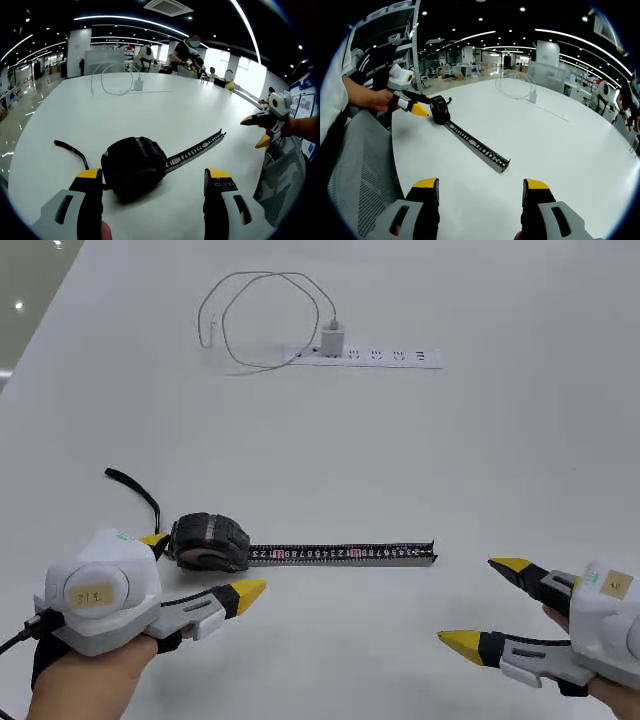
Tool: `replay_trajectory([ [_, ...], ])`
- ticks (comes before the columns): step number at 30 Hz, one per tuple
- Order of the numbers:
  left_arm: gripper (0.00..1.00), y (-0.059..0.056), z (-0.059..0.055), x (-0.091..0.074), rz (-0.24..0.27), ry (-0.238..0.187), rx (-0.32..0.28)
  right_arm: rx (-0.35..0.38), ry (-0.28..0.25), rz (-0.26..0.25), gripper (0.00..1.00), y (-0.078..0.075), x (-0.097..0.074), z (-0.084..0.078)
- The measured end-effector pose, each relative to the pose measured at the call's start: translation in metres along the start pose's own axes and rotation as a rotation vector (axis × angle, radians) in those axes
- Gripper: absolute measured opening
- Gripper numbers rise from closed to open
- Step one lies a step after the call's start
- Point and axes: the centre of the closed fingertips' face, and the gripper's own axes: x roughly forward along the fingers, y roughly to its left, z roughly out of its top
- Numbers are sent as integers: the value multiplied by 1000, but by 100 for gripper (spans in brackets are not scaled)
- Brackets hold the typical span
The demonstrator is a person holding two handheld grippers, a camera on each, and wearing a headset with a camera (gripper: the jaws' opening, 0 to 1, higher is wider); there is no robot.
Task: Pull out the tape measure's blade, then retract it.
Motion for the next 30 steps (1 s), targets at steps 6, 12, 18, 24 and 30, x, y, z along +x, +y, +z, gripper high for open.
replay_trajectory([
  [6, 80, 3, 0, 4, 36, 0, -9, -26, 18, 26, 64, -7, 4, 2],
  [12, 80, 4, 0, 7, 64, -3, -19, -67, 45, 56, 62, -14, 8, 4],
  [18, 79, 5, -1, 9, 90, -6, -39, -113, 80, 85, 61, -22, 11, 5],
  [24, 79, 6, 0, 12, 117, -7, -51, -158, 114, 113, 60, -28, 16, 4],
  [30, 78, 8, 0, 14, 140, -6, -80, -204, 151, 143, 59, -34, 20, 4],
])
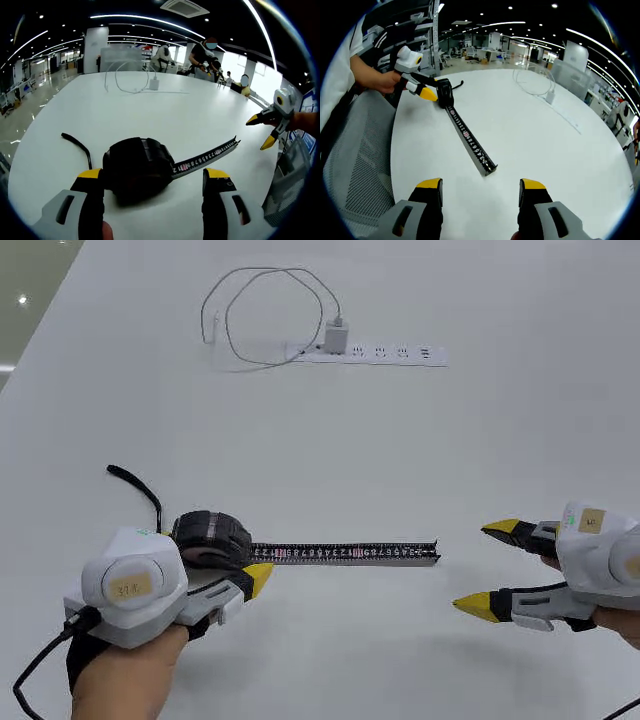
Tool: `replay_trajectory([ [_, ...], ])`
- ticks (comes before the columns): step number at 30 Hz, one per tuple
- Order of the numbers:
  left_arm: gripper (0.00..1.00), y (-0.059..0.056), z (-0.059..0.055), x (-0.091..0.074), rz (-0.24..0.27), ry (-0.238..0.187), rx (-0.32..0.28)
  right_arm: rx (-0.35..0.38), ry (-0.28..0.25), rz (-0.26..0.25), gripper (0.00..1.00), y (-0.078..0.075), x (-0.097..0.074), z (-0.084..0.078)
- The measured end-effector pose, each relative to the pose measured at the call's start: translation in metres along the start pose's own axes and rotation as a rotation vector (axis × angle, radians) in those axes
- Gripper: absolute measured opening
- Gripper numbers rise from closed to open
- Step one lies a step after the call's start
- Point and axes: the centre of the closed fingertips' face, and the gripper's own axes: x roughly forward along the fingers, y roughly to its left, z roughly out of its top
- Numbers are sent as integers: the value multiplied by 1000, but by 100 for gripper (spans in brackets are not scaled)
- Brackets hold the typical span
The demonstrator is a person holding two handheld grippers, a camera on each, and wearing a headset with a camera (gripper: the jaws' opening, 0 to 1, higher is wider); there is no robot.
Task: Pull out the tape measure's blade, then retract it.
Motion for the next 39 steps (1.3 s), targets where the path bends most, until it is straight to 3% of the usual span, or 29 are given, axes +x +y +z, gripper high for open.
replay_trajectory([
  [18, 71, 8, 1, 6, 84, 9, -57, -82, 67, 59, 56, -7, 12, 5],
  [39, 65, 17, 1, 12, 136, 22, -134, -152, 125, 134, 51, -11, 30, 5],
])
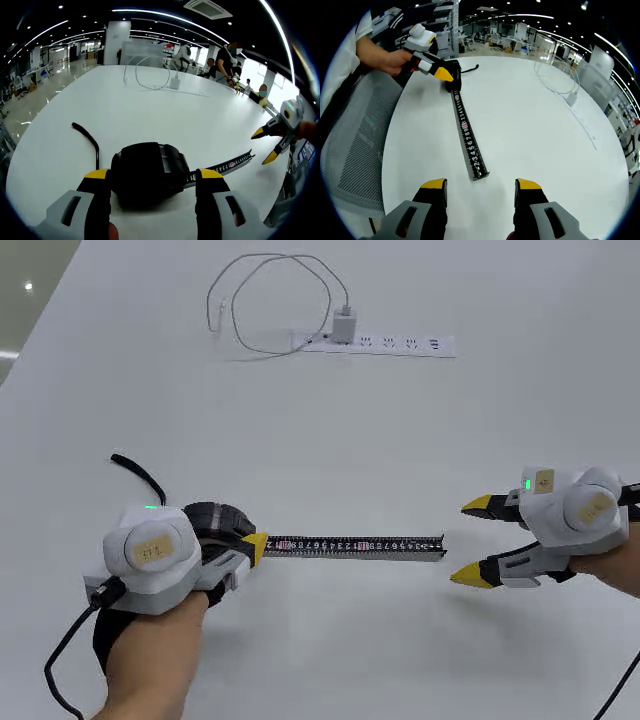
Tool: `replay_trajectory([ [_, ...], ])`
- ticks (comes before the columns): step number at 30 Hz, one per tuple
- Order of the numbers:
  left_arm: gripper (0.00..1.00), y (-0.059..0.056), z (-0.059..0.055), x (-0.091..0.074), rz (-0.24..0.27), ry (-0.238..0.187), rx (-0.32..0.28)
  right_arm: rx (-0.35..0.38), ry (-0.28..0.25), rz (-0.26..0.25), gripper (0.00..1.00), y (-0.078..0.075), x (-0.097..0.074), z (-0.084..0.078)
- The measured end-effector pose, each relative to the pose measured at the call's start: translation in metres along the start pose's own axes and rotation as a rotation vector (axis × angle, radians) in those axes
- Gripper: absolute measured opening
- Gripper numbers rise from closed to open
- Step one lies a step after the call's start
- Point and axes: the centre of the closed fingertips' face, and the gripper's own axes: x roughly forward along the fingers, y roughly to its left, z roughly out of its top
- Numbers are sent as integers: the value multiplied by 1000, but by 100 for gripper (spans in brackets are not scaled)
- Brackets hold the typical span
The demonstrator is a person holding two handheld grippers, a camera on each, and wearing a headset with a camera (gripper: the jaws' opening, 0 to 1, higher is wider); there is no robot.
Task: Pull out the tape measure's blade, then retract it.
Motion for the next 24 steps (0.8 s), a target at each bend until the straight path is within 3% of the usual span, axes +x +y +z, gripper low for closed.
replay_trajectory([
  [11, 62, 3, 0, 2, 7, 0, -33, -34, 33, 48, 46, 2, 11, -2],
  [24, 60, 5, -1, 4, 14, 4, -26, -62, 70, 99, 38, 1, 23, -5],
])
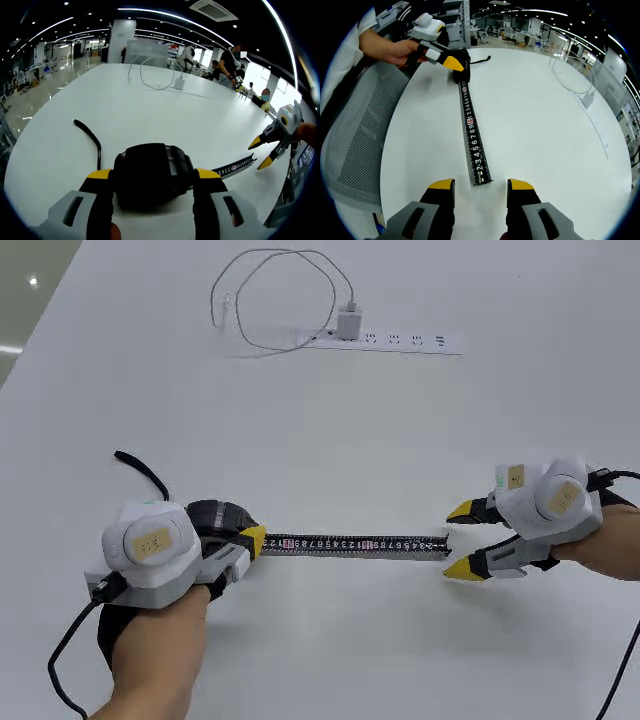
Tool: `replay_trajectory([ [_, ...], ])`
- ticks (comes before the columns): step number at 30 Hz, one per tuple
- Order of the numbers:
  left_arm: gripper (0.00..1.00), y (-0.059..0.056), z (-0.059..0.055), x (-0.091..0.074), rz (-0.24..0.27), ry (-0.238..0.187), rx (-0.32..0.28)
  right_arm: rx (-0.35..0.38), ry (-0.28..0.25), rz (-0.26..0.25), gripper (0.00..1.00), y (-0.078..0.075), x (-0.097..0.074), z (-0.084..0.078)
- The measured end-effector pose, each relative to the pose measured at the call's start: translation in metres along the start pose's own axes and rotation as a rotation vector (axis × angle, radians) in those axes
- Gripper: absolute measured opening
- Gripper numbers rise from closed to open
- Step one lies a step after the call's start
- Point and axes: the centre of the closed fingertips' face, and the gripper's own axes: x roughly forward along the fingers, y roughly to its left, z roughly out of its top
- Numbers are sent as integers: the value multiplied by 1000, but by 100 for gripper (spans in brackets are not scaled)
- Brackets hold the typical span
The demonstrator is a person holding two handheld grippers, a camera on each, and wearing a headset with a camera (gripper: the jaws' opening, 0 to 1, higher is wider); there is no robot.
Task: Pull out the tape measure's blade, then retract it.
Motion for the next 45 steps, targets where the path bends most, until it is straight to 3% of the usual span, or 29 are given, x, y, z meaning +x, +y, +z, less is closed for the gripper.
replay_trajectory([
  [12, 60, 0, 0, 0, -1, 0, 0, -34, 24, 38, 26, 0, 9, -3],
  [24, 60, 0, 0, -1, 1, 1, 0, -56, 30, 44, 16, -1, 11, -3],
  [45, 61, 0, 0, 0, 22, 11, 3, -72, 39, 24, 11, -2, 11, -1],
])
